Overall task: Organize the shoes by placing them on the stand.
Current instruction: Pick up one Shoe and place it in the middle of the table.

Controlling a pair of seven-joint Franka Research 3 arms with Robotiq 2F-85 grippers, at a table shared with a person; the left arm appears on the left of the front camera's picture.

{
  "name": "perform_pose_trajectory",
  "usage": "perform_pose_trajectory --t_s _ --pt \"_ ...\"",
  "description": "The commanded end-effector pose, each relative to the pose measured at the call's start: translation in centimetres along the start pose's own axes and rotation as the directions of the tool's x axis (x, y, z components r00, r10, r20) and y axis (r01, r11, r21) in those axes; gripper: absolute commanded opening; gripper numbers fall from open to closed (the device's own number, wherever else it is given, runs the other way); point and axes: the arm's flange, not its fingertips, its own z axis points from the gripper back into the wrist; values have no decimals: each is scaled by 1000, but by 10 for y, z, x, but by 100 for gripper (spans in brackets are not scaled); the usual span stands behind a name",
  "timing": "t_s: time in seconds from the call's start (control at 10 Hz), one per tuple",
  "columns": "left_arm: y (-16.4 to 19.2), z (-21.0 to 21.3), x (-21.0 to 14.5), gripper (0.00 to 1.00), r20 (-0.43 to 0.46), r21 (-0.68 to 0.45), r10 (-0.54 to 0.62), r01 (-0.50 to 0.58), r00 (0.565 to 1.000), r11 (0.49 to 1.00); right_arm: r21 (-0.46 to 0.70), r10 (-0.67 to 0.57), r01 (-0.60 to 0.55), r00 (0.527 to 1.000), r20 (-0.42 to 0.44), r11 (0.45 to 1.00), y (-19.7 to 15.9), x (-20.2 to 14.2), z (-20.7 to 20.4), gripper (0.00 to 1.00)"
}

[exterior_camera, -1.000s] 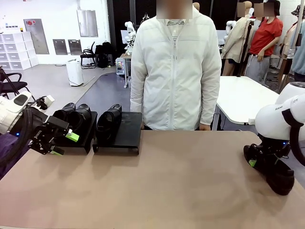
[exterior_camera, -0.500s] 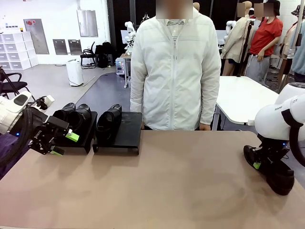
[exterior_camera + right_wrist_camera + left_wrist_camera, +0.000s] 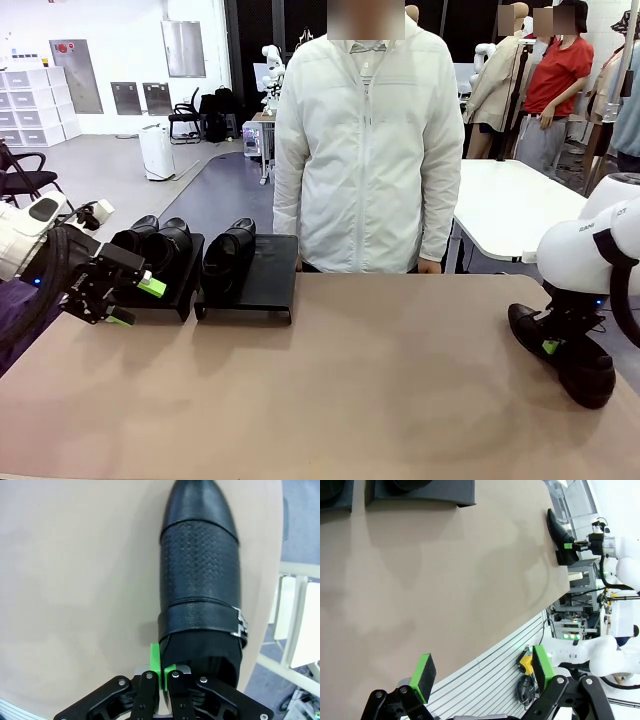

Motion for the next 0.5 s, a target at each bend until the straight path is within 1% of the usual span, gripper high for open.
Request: perform_pose_trajectory --t_s 0.0,0.1,0.2,0.3,0.4 --pt "0 3 1 100 -3 2 0 0 1000 1000 16 10 -11 998 57 1000 -12 -14 16 0" --pt "0 3 1 100 -3 2 0 0 1000 1000 43 -9 6 997 76 999 -16 -23 34 0" --pt "0 3 1 100 -3 2 0 0 1000 1000 70 -34 28 995 90 997 -20 -36 64 0" --pt "0 3 1 100 -3 2 0 0 1000 1000 152 -75 58 991 109 987 -22 -56 104 0" --pt "0 3 1 100 -3 2 0 0 1000 1000 195 -179 148 972 150 970 -24 -82 149 0"
